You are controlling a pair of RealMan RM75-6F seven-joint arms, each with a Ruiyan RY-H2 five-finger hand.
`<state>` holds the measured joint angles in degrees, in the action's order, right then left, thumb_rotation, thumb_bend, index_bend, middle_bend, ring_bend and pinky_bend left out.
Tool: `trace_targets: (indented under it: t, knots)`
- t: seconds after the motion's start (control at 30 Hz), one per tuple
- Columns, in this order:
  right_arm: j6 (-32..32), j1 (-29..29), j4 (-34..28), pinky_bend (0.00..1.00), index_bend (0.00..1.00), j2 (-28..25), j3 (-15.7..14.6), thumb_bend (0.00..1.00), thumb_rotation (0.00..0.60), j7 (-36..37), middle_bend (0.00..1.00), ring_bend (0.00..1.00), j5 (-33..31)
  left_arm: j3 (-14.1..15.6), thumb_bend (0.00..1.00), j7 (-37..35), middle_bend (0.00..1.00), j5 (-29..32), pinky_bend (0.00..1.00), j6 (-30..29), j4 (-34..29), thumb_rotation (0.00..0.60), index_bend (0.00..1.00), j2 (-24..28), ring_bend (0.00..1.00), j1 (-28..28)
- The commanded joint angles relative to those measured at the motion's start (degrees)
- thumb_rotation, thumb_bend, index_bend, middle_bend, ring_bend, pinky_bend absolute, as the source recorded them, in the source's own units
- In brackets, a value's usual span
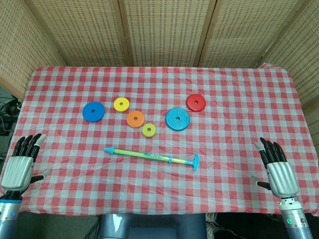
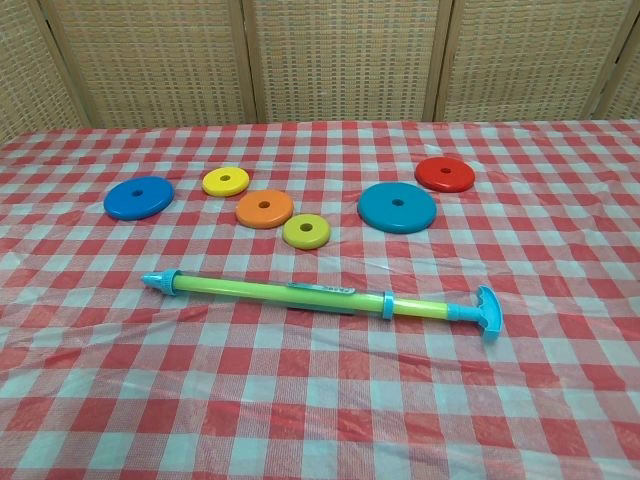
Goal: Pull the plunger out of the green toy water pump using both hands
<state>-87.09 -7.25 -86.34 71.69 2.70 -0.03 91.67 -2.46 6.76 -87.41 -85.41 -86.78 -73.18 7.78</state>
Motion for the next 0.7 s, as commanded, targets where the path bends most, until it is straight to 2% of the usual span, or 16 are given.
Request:
trace_targets:
  t: [0.03, 0.7]
  knots:
    - [-0.05, 0.02, 0.10, 0.00, 0.04, 0.04, 0.02, 0.13, 0.600, -0.15, 0.00, 0.00, 0.01, -0.07, 0.11, 0.32, 0.00, 0.17, 0.00, -0.10, -0.18, 0.600, 0.00, -0.03, 0.00, -0.08]
    - [0.65, -0.09, -0.04, 0.00, 0.04, 0.15, -0.36, 0.13, 0.600, 0.02, 0.00, 0.00, 0.08, -0.14, 0.11, 0.54, 0.00, 0.77, 0.00, 0.21, -1.54, 0.600, 0.00, 0.66, 0.00, -0.19]
